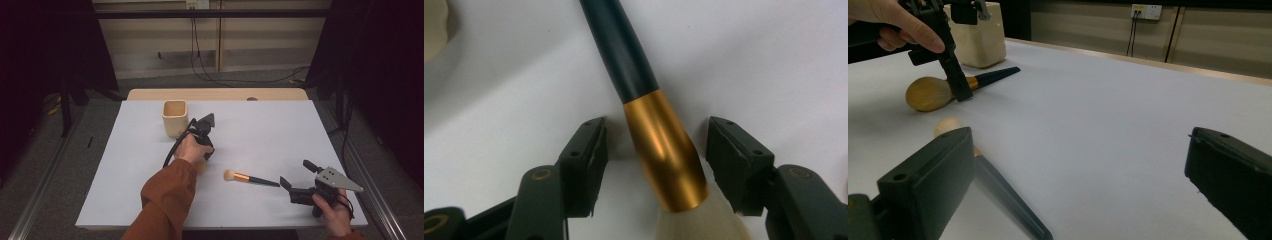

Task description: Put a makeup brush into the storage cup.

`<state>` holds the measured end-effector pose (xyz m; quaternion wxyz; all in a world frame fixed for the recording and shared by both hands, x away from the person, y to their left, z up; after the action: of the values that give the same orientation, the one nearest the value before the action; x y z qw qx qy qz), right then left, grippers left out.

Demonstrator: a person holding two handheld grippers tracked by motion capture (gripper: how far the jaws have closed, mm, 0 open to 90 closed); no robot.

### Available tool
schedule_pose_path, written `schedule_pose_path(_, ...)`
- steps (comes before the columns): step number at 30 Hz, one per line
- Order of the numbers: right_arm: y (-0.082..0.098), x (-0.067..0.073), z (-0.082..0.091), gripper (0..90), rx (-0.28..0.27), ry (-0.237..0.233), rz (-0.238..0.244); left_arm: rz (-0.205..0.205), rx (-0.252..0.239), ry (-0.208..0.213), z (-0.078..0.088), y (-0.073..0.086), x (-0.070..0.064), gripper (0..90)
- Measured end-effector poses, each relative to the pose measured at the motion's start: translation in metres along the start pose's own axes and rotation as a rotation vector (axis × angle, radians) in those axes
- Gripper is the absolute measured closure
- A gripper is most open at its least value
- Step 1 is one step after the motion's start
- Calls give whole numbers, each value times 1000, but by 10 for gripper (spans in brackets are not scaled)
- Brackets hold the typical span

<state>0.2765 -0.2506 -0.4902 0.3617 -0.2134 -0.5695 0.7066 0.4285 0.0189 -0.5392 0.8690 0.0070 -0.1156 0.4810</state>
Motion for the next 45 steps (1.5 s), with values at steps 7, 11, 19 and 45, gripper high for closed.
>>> schedule_pose_path(7, 1, 0, -1, 0, 7, 0, 3, 2, -8, 2, 2, 1, -2, 578)
schedule_pose_path(11, 1, 1, -1, 0, 11, -3, 9, 5, -4, 10, 2, 1, -2, 609)
schedule_pose_path(19, 1, 0, -1, 0, 9, 0, 5, 8, 14, 8, 2, 0, -1, 639)
schedule_pose_path(45, 1, -1, 0, 0, 7, 3, 0, 40, -48, 117, 4, 3, 8, 665)
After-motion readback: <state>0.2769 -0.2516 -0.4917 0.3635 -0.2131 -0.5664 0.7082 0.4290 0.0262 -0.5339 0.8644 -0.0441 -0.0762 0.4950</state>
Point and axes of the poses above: each handheld gripper's, and its own axes: z roughly backward along the jaws, y roughly out of its underside, x roughly to its left, the point moved 9 cm from there along -z, roughly forward along the jaws, and after that the axes turned 14 degrees about -y, right-handed, at the moved point
